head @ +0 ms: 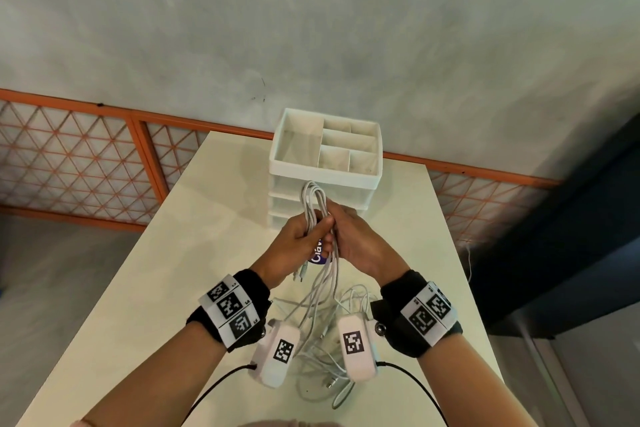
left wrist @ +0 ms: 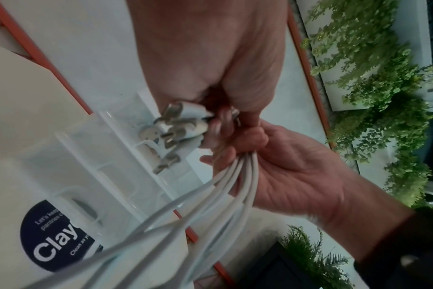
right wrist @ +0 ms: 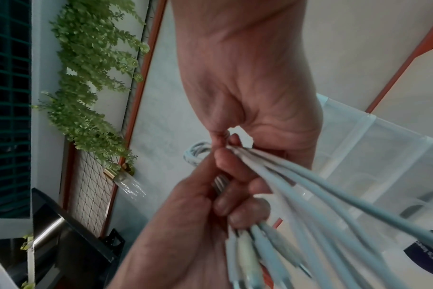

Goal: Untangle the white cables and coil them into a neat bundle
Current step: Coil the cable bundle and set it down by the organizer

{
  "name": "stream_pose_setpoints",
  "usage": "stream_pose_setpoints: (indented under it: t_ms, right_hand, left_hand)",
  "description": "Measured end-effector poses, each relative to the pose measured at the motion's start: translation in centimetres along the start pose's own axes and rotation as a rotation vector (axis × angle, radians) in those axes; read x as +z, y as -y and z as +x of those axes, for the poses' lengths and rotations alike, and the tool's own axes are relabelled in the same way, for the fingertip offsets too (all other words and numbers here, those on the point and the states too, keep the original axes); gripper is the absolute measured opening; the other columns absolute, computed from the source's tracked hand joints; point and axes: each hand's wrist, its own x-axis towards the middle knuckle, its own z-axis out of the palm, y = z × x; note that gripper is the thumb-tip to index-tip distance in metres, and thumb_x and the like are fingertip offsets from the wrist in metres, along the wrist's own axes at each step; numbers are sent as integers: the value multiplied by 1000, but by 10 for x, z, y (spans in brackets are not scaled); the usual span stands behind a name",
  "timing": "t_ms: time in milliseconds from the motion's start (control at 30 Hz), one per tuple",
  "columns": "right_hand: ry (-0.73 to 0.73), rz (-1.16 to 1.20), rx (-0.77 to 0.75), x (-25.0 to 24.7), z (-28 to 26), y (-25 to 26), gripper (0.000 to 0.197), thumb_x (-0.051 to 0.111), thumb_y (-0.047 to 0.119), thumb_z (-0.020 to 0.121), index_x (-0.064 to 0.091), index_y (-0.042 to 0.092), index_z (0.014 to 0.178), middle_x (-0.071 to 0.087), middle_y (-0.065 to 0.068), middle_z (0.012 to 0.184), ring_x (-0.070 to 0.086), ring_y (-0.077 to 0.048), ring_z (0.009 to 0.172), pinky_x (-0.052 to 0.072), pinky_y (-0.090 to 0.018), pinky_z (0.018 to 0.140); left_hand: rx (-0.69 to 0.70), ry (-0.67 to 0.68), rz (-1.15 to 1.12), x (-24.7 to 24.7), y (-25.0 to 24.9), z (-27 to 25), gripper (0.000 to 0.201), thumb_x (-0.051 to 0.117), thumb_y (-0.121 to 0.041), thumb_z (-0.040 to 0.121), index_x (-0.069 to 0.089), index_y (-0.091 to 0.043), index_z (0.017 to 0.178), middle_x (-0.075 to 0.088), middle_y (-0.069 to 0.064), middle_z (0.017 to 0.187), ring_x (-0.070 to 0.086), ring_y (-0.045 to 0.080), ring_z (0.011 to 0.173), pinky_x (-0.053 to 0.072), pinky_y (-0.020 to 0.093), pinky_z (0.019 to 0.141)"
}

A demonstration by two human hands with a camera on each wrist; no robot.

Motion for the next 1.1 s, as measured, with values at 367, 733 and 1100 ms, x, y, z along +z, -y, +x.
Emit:
stream_pose_setpoints:
  t_ms: [367,733,1100]
  right_hand:
    - [48,-386,-287,8,-33,-3,35,36,41,100,43,7,102,30,5,54,28,-10,47,31,-24,48]
    - [310,-565,-141,5,-47,-7,47,24,45,101,57,13,109,39,1,54,40,-9,47,45,-22,59]
    - [463,-712,-113,-2,-58,-3,41,25,40,102,58,17,111,33,5,55,32,-7,48,33,-15,52]
  left_hand:
    - [118,-443,-10,-38,-9,21,27,41,-31,99,48,-8,87,32,-11,46,28,5,39,27,18,37]
    - [190,-547,-192,-37,-17,30,32,34,-28,101,48,-10,79,53,-7,53,51,7,48,45,17,50]
    - [40,-321,-428,-32,-24,26,35,36,-27,100,41,-17,67,32,-8,46,26,8,33,30,20,41]
